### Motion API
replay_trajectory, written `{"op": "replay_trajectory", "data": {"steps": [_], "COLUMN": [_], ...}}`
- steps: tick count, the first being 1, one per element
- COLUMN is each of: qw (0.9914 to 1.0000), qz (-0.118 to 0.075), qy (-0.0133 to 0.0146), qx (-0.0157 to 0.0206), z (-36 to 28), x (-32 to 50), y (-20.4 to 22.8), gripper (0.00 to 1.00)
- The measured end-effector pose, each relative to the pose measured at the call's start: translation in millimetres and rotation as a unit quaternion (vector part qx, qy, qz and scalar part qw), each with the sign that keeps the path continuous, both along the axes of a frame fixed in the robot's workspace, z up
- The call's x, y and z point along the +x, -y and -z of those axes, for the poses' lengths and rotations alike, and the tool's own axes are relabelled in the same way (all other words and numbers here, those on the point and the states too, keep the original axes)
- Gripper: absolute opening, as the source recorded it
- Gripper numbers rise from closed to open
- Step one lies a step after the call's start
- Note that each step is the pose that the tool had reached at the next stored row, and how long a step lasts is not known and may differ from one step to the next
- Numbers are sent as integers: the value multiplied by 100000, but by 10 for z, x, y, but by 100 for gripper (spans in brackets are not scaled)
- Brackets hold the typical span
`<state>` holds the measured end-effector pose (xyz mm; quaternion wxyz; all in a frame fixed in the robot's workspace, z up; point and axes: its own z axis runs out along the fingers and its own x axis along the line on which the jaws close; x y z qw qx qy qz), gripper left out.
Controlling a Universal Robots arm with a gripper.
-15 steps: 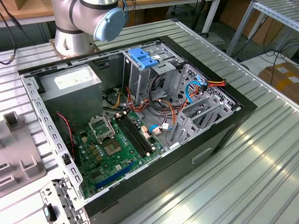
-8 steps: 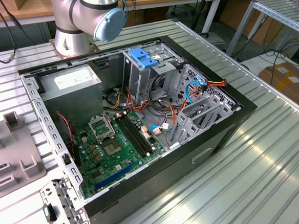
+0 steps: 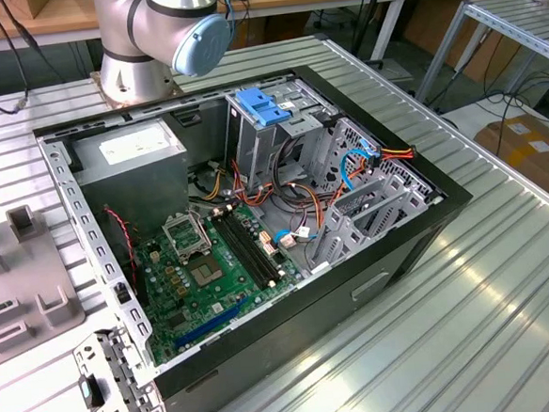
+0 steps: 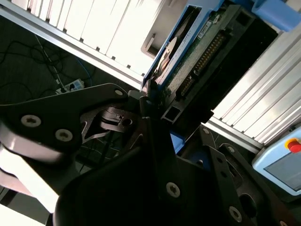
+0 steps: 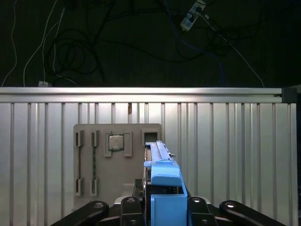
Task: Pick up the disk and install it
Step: 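Pick up the disk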
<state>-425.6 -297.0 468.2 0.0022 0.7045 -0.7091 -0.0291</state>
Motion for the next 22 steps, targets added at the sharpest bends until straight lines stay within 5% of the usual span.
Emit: {"op": "replay_trajectory", "data": {"steps": [22], "qw": [100000], "qz": [-1], "qy": [-7], "qx": [-4], "z": [-111], "x": [1], "y": [0], "gripper": [37]}}
